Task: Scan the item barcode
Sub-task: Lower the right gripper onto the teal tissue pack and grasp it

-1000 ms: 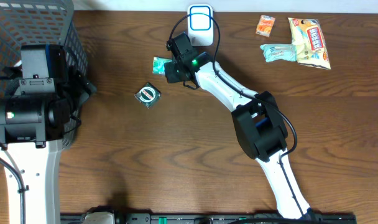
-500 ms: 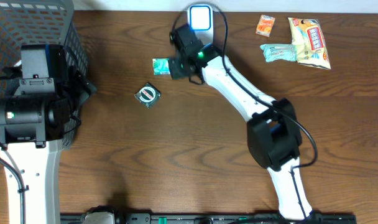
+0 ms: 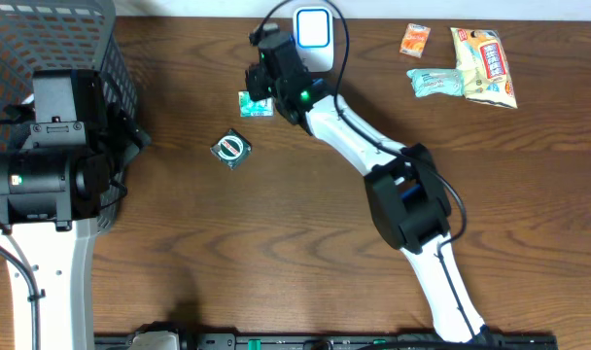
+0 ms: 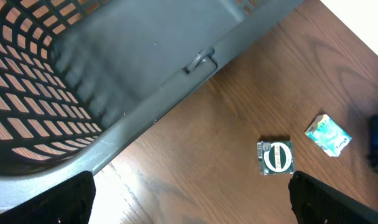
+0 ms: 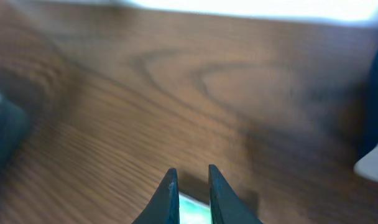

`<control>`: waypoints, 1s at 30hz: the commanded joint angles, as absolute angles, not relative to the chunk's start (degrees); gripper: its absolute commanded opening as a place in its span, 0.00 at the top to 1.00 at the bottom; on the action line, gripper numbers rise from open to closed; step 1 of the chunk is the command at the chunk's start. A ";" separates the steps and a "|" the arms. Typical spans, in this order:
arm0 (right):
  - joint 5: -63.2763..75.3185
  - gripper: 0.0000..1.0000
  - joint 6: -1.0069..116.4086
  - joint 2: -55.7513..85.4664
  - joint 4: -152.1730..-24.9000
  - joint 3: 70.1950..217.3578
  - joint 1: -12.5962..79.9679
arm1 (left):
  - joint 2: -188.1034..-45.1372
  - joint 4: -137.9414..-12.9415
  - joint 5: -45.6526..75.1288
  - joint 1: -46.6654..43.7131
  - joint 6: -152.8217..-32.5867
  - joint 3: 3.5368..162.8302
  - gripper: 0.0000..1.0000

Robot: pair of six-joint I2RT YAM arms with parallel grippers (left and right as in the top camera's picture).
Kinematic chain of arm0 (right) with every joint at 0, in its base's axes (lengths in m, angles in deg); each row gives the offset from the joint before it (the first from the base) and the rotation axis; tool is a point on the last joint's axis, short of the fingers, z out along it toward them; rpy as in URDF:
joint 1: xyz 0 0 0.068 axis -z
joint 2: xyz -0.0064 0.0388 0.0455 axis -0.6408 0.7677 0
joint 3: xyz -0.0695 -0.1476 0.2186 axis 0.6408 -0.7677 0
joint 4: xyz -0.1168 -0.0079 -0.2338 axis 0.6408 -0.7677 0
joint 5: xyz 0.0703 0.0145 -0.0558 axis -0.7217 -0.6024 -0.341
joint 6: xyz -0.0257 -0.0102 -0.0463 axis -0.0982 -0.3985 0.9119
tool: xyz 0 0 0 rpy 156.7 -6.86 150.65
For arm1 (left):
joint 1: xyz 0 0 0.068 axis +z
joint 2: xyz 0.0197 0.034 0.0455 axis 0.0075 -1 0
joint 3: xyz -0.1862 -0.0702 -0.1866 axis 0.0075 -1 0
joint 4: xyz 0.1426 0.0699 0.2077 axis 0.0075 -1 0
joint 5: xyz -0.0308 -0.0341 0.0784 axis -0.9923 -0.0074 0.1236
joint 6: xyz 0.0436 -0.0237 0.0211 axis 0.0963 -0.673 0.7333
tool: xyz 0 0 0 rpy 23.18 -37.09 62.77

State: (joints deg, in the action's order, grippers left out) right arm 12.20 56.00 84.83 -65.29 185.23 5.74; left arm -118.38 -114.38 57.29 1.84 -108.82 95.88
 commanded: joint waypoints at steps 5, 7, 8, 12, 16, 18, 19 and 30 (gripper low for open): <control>12.00 0.89 59.51 88.13 -68.92 185.18 5.24 | -118.38 -114.53 57.86 2.25 -109.06 96.21 0.02; 12.02 0.89 61.92 88.13 -70.54 185.18 5.24 | -118.38 -114.53 57.86 2.25 -109.06 96.21 0.02; 12.02 0.90 62.99 88.13 -71.50 185.18 5.26 | -118.38 -114.53 57.86 2.25 -109.06 96.21 0.02; 12.02 0.97 64.65 88.02 -78.38 185.18 5.30 | -118.38 -114.53 57.86 2.25 -109.06 96.21 0.03; 12.00 0.99 64.63 85.36 -91.19 185.18 5.11 | -118.38 -114.53 57.86 2.25 -109.06 96.21 0.02; 12.00 0.99 64.63 82.71 -99.13 185.18 4.71 | -118.38 -114.53 57.86 2.25 -109.06 96.21 0.02; 12.00 0.99 64.63 81.55 -102.27 185.18 4.56 | -118.38 -114.53 57.86 2.25 -109.06 96.21 0.02; 12.33 0.44 67.30 66.98 -127.67 185.18 4.32 | -118.38 -114.53 57.86 2.25 -109.06 96.21 0.02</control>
